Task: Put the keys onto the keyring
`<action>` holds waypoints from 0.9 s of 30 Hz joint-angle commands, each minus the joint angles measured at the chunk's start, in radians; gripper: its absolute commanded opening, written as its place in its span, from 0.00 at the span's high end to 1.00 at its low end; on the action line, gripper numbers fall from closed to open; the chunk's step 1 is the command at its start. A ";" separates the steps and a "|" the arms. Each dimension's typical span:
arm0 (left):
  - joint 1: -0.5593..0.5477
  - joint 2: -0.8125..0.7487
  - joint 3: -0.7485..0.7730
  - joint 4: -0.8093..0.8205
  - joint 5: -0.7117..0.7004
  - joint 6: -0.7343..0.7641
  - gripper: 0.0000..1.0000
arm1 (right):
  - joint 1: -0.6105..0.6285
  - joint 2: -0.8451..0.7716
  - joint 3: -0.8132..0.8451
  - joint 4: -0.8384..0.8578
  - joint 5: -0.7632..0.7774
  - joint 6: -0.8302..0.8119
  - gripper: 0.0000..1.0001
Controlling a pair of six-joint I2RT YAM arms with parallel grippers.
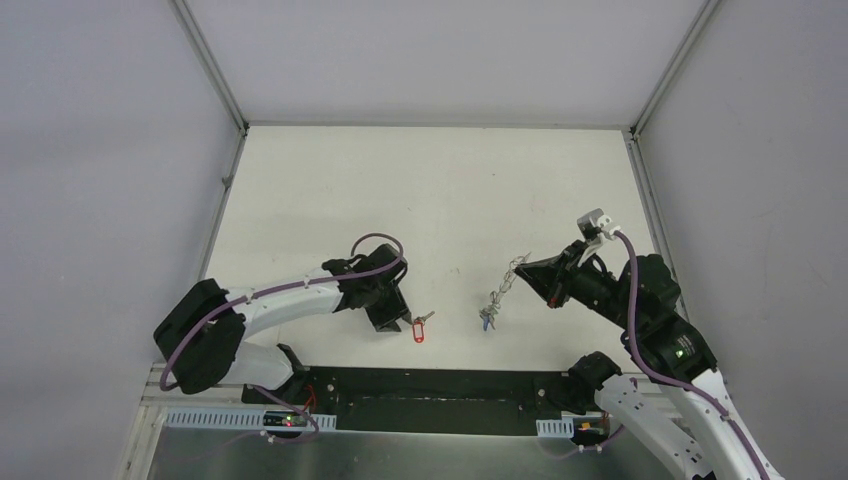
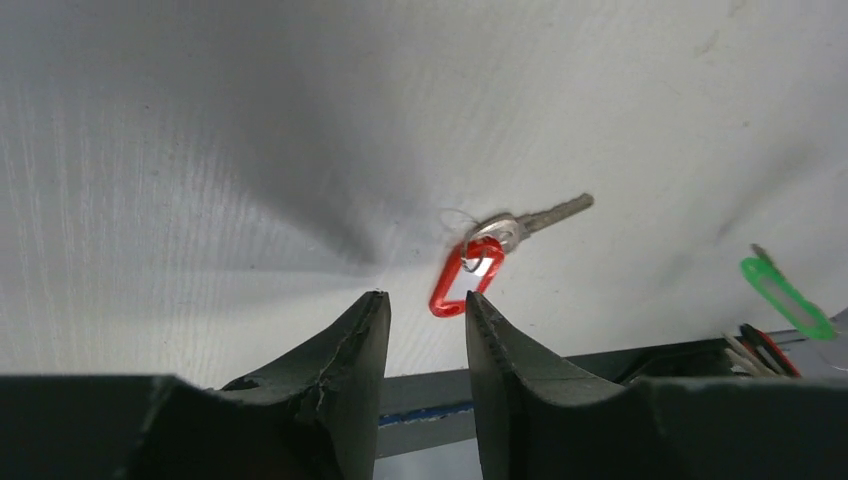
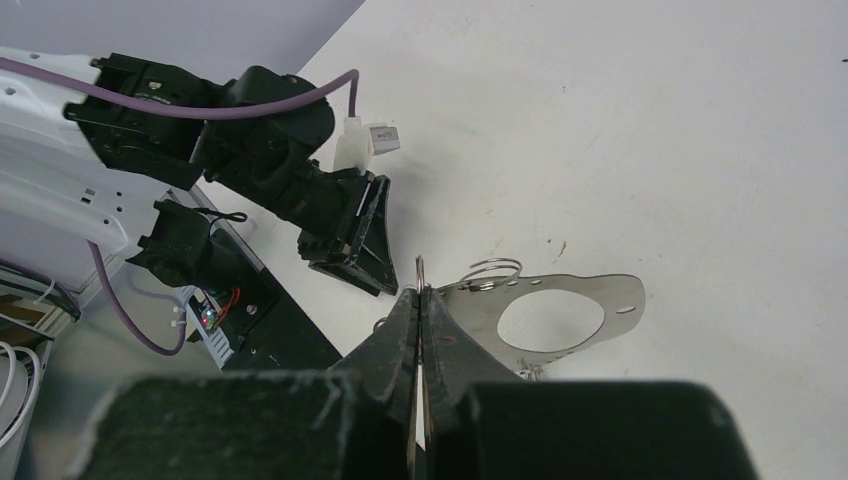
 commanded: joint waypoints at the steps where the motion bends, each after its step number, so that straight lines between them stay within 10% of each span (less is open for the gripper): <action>1: 0.015 0.073 0.027 0.007 0.063 -0.019 0.68 | -0.003 -0.004 0.024 0.042 -0.003 0.020 1.00; 27: 0.018 -0.011 -0.001 0.093 -0.008 0.005 0.67 | -0.004 0.004 0.023 0.051 -0.021 0.033 1.00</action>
